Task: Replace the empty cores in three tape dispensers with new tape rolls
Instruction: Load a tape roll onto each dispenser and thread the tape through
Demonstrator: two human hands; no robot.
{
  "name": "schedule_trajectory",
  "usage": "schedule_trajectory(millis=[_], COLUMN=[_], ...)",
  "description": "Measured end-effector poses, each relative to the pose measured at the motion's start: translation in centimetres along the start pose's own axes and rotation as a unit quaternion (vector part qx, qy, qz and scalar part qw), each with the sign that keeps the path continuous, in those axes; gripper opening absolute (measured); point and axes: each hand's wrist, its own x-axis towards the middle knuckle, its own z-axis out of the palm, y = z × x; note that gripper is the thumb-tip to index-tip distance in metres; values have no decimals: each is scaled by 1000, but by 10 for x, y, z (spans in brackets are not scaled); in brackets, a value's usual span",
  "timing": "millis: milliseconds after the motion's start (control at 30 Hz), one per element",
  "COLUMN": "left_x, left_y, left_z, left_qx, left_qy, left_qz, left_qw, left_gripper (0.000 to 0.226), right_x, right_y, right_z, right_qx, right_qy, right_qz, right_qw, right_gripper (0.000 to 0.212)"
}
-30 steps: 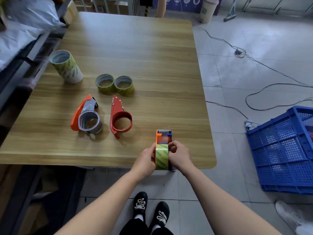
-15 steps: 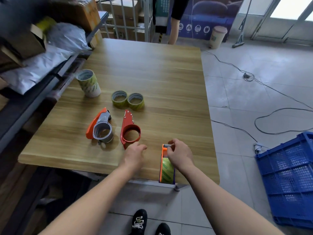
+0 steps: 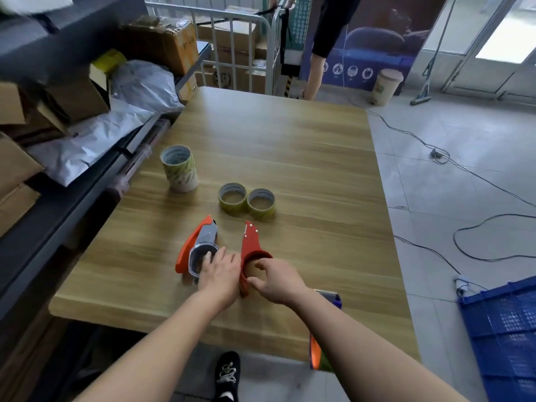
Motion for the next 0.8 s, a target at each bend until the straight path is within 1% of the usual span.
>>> schedule_trajectory(millis=[67, 167, 267, 333, 400, 467, 533, 567, 633, 700, 733, 767, 800], left_x=[11, 26, 40, 49, 56, 60, 64, 67, 77, 85, 89, 91, 93], left_y=[-8, -19, -28, -33, -37, -36, -33, -30, -24, -19, -16, -13, -9], left_z=[-2, -3, -4, -6, -8, -9, -11, -12, -16, -22, -26, -31, -36], left_qx=[16, 27, 31, 12, -3, -28, -73, -98, -168, -270, -331, -403, -480], left_qy=[-48, -77, -83, -81, -83, -88, -93, -89, -78, -81, -96, -116, -134], left_qz=[14, 58, 92, 107, 127, 135, 122, 109, 71, 18, -7, -34, -60], left_qw=[999, 995, 992, 991, 988, 986, 985, 985, 980, 959, 939, 907, 865], left_gripper=[54, 48, 48, 48, 51, 55, 52, 49, 47, 48, 52, 57, 60], right_x=[17, 39, 54, 62, 68, 72, 72, 72, 69, 64, 62, 61, 62], right_y=[-9, -20, -25, -25, -24, -22, -18, -15, -7, 1, 3, 6, 8], right_z=[3, 9, 12, 12, 14, 15, 10, 5, -5, -13, -16, -17, -19], right_qx=[1, 15, 56, 102, 174, 236, 268, 298, 394, 482, 517, 544, 561], right_qy=[-17, -24, 11, 38, 56, 77, 117, 142, 172, 169, 168, 176, 187], right_qz=[16, 70, 120, 155, 200, 253, 287, 292, 286, 278, 273, 265, 258], right_qw=[1000, 997, 991, 982, 963, 935, 912, 898, 856, 814, 794, 777, 764], right_gripper=[41, 32, 27, 24, 19, 26, 30, 30, 27, 22, 18, 15, 15])
